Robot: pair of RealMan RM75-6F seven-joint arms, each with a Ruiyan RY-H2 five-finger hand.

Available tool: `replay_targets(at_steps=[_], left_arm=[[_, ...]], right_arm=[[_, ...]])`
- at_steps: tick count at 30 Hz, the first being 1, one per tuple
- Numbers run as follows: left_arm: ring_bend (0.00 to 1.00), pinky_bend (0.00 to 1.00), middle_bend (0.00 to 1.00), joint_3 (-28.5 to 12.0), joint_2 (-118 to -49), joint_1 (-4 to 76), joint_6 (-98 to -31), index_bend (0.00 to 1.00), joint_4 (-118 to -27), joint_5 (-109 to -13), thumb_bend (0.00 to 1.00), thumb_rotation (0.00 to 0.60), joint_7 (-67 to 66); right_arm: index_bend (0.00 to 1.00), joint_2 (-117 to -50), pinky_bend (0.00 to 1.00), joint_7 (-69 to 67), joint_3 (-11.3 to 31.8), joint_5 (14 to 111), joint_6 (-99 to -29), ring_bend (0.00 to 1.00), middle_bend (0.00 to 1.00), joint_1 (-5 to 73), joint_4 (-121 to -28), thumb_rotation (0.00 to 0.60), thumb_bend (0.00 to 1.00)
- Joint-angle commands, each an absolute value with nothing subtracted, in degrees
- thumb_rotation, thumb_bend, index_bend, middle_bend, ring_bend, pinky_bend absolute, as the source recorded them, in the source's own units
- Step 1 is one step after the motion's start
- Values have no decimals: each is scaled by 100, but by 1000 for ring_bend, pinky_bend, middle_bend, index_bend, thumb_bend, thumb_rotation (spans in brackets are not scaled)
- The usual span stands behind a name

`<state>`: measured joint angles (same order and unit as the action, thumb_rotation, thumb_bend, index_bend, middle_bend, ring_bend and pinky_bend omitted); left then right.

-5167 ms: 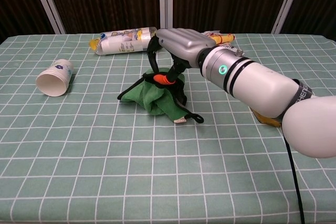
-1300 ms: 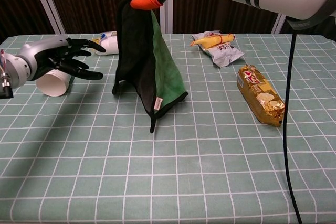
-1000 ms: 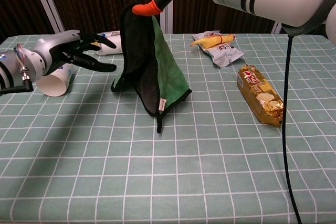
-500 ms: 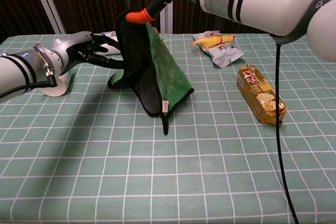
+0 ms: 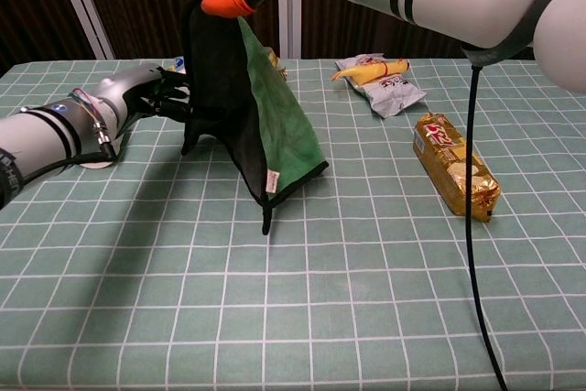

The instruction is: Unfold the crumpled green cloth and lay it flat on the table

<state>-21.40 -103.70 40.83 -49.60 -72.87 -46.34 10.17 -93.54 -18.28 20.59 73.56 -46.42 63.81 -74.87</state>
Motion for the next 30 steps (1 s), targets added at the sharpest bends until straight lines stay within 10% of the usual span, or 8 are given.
replay_targets(at_steps=[1, 30], left_arm=[[62, 183, 100, -2133, -10392, 4047, -4961, 407, -7289, -4684, 155, 485, 1069], [131, 184, 350, -2071, -10171, 3542, -5180, 678, -7318, -5590, 520, 600, 1809]], right_arm=[[678, -9304, 0, -1807, 2138, 7329, -4653, 40, 284, 6422, -7553, 600, 531], [678, -8771, 0, -2031, 2136, 7160, -4834, 41, 286, 6056, -8073, 600, 534]])
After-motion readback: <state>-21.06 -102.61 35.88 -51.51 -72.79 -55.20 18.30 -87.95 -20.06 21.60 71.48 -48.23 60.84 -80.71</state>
